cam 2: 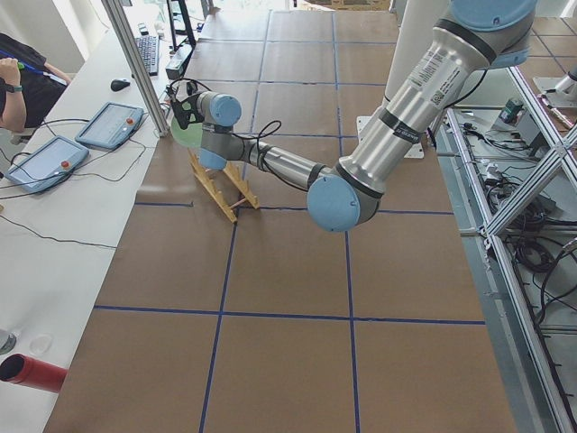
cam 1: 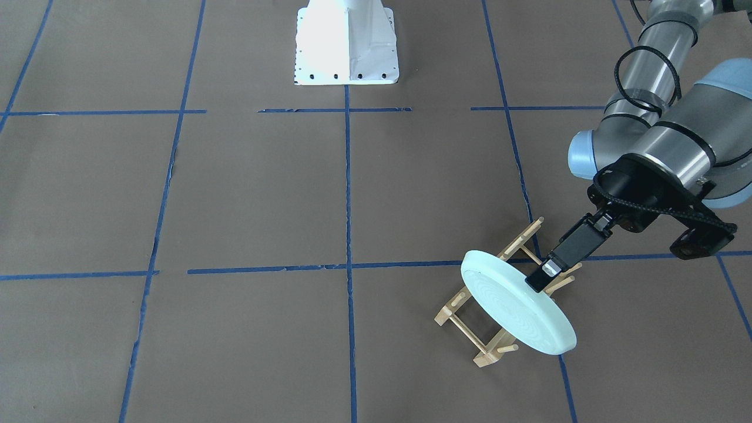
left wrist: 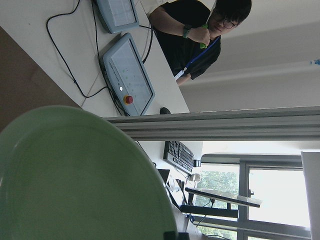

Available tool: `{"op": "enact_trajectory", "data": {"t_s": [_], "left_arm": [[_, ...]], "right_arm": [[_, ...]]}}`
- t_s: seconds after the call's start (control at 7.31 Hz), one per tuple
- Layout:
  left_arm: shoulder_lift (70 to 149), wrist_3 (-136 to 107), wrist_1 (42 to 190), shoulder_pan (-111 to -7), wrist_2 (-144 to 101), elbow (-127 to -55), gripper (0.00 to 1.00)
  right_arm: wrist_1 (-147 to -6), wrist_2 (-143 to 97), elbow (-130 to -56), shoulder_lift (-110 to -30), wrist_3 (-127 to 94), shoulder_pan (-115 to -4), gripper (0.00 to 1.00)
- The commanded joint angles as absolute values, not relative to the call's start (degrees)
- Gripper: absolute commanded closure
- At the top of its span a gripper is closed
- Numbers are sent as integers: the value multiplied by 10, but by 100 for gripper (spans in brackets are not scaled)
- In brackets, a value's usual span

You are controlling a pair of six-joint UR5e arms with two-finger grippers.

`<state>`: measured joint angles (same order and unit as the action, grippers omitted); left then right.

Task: Place plate on rack
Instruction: 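Lower the upright plate with the left gripper between the rack pegs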

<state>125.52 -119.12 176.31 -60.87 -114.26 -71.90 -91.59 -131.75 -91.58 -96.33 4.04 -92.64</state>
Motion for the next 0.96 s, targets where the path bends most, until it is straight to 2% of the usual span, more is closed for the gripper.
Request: {"op": "enact_trajectory", "data": {"t_s": [0.0, 0.82], "left_arm": [[1246, -1188, 1768, -598, -1137, -719, 100], [1234, -1169, 1765, -558, -1077, -696, 100]], "right_arm": [[-916, -1317, -916, -963, 40, -927, 0], [-916, -1317, -917, -963, 40, -926, 0]]}}
